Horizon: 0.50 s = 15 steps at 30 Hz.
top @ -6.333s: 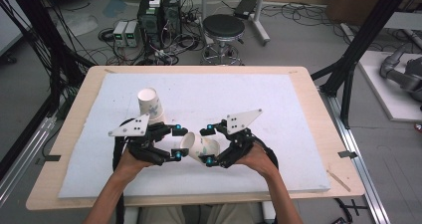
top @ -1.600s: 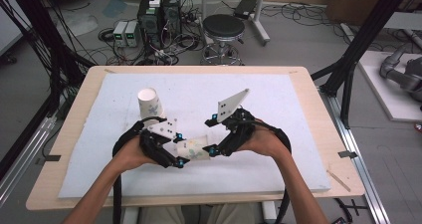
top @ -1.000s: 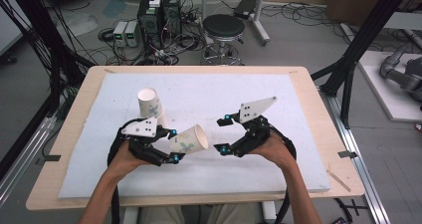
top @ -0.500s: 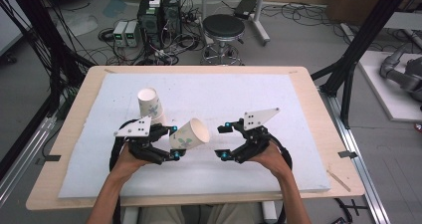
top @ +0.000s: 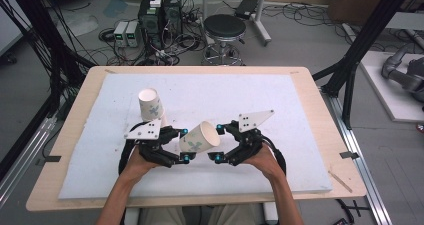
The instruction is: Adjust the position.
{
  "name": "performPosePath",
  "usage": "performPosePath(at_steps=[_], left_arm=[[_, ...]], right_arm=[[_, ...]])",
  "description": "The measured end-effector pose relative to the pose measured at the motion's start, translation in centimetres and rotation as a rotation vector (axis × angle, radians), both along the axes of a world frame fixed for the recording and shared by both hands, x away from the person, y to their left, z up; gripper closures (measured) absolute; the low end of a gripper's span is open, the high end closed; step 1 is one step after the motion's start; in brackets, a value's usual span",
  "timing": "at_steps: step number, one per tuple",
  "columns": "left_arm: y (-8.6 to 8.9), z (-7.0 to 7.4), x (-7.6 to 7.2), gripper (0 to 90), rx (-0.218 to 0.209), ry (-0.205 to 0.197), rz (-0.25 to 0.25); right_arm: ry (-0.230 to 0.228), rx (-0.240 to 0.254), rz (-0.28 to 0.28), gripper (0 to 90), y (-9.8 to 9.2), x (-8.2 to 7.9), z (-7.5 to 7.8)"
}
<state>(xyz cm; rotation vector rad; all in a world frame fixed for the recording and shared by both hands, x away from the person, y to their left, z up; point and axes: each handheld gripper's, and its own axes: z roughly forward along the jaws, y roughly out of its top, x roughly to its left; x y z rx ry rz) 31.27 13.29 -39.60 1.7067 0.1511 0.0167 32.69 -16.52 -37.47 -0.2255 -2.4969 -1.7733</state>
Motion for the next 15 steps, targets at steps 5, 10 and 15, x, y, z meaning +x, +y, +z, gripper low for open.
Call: performPosePath(at_steps=[5, 10, 15], left_arm=[[-0.8, -0.1, 0.0, 37.2, 0.003, 0.003, -0.012], [-1.3, -0.2, 0.0, 37.2, 0.002, 0.007, -0.024], [-1.7, -0.3, -0.1, 37.2, 0.009, 0.010, -0.035]], right_arm=[[0.009, 0.022, 0.021, 19.7, 0.5, -0.1, 0.1], [0.004, 0.037, 0.031, 19.7, 0.8, 0.0, 0.1], [0.006, 0.041, 0.038, 19.7, 1.2, 0.0, 0.2]])
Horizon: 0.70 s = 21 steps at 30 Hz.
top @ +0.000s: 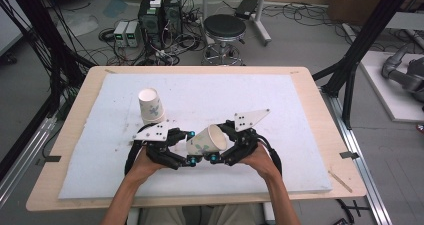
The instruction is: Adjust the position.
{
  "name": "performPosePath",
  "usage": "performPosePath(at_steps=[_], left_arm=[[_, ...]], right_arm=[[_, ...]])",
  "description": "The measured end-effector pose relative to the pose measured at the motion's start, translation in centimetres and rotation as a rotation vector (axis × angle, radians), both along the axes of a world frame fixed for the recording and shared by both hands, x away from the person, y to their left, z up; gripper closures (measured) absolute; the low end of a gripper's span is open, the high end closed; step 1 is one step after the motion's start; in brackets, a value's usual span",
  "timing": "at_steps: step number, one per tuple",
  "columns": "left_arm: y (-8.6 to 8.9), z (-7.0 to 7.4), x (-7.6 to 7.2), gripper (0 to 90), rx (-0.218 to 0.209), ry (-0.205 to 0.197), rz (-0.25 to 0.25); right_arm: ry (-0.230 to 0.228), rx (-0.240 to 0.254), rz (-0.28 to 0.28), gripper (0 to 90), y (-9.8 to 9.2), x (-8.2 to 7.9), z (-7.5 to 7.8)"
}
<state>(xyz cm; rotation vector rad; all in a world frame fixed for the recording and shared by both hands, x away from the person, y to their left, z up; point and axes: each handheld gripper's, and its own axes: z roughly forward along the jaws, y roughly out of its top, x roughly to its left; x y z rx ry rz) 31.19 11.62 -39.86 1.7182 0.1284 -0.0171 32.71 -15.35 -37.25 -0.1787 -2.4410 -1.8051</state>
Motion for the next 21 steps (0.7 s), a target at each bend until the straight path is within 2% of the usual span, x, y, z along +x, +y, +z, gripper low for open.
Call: performPosePath(at_steps=[5, 6, 12, 21], left_arm=[[-0.11, -0.03, -0.05, 37.2, 0.007, 0.000, -0.006], [-0.12, -0.04, -0.05, 37.3, 0.008, 0.000, -0.006], [-0.11, -0.06, -0.07, 37.4, 0.012, -0.004, -0.013], [-0.04, -0.03, -0.06, 37.3, 0.011, -0.006, -0.016]], right_arm=[[0.004, 0.003, 0.006, 21.1, 0.07, 0.03, 0.03], [0.005, 0.008, 0.014, 26.3, 0.01, 0.05, 0.04], [0.000, 0.012, 0.025, 32.0, -0.15, -0.07, 0.18], [-0.011, 0.015, 0.027, 34.7, -0.13, -0.05, 0.18]])
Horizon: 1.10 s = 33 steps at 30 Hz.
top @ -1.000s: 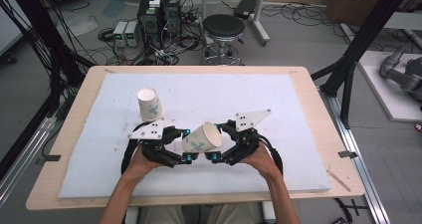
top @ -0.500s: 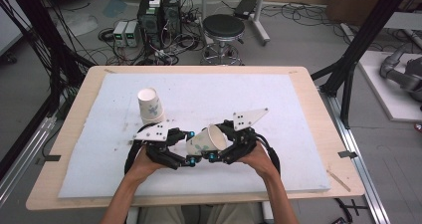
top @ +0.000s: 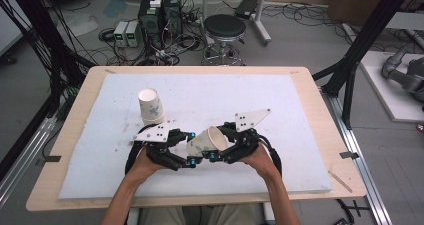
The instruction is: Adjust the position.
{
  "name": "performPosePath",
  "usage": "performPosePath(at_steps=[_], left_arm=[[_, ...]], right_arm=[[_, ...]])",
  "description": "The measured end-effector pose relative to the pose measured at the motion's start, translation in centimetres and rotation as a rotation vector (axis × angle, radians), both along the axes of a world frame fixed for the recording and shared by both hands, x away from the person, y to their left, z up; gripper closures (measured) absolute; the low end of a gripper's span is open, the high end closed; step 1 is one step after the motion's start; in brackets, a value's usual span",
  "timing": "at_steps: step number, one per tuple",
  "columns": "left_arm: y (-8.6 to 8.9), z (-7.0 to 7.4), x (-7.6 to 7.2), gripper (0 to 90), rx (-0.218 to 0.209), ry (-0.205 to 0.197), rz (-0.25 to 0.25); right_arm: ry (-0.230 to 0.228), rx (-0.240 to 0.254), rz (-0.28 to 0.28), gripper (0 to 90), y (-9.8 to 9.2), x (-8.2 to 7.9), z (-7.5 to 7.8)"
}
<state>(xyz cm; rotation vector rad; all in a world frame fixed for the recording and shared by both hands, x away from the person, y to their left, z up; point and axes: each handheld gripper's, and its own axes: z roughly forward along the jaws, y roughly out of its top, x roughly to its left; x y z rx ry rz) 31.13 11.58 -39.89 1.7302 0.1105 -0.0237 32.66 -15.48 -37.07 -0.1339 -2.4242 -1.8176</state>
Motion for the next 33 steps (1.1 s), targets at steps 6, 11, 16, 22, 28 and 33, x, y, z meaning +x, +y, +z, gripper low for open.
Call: performPosePath(at_steps=[6, 11, 16, 22, 28, 33], left_arm=[[0.1, -0.1, 0.2, 5.4, 0.004, 0.064, 0.030], [0.6, 0.0, 0.1, 1.7, 0.022, 0.060, 0.063], [1.1, 0.0, 0.0, 1.7, 0.060, 0.047, 0.111], [2.5, -0.1, -0.5, 1.7, 0.127, 0.030, 0.171], [4.8, -1.0, -1.1, 1.7, 0.179, 0.021, 0.278], [6.8, -2.2, -1.8, 1.7, 0.212, 0.018, 0.384]], right_arm=[[0.006, 0.002, -0.006, 34.3, -0.1, 0.0, 0.1], [0.009, 0.002, -0.019, 33.9, -0.6, 0.1, 0.2], [0.007, -0.009, -0.032, 33.8, -0.7, 0.2, 0.3], [0.007, -0.063, -0.081, 33.3, -1.2, 0.4, 0.5], [0.016, -0.134, -0.152, 33.3, -1.8, 1.0, 0.8], [0.016, -0.250, -0.256, 33.3, -2.0, 1.8, 1.4]])
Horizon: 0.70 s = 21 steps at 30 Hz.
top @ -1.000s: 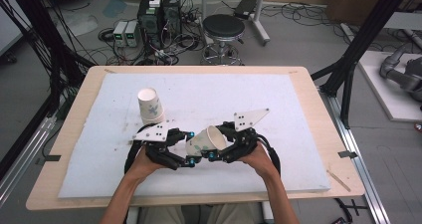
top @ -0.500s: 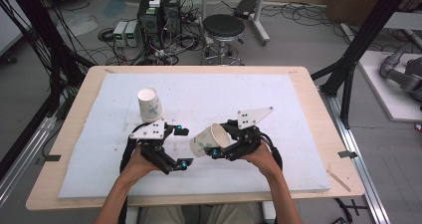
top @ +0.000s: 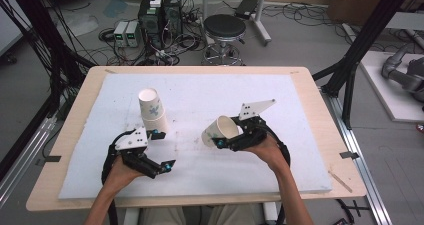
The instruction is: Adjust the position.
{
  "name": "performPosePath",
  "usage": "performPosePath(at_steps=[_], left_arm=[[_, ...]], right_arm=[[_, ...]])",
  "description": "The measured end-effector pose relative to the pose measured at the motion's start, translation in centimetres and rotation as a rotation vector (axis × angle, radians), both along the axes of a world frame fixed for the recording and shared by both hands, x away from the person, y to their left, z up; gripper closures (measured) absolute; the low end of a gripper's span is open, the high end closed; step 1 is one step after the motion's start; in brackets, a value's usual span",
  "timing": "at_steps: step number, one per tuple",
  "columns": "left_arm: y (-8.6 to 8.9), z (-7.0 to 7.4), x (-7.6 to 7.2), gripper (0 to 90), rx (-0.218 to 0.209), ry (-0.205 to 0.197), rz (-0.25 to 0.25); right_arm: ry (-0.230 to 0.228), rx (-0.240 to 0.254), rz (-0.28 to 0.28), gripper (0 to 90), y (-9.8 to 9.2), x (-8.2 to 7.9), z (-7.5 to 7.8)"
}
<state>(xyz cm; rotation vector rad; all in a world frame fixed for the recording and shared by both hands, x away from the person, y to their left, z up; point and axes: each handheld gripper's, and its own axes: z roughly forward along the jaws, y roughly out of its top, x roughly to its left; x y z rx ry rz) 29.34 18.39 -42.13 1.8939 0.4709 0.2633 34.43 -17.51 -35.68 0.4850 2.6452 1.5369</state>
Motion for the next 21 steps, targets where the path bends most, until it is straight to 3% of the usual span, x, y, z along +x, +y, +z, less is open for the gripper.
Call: performPosePath(at_steps=[1, 2, 5, 8, 13, 21], left_arm=[[0.4, -0.3, -0.1, 1.7, -0.005, -0.001, 0.024], [1.2, -0.8, -0.4, 1.7, -0.007, -0.003, 0.071], [1.9, -1.4, -0.6, 1.7, -0.013, 0.003, 0.105], [2.8, -2.4, -0.8, 1.7, -0.023, -0.001, 0.154], [3.4, -3.0, -1.0, 1.7, -0.012, 0.001, 0.193], [3.6, -3.1, -1.0, 1.7, -0.019, -0.005, 0.227]], right_arm=[[0.003, -0.080, -0.051, 33.2, 0.2, 0.3, 0.2], [0.008, -0.112, -0.071, 33.2, 0.3, 0.5, 0.3], [-0.007, -0.149, -0.099, 33.3, 0.5, 0.8, 0.5], [-0.018, -0.245, -0.152, 33.2, 1.0, 1.3, 0.9], [-0.018, -0.305, -0.192, 33.3, 1.5, 2.0, 1.3], [-0.009, -0.329, -0.208, 33.3, 1.8, 2.4, 1.8]])
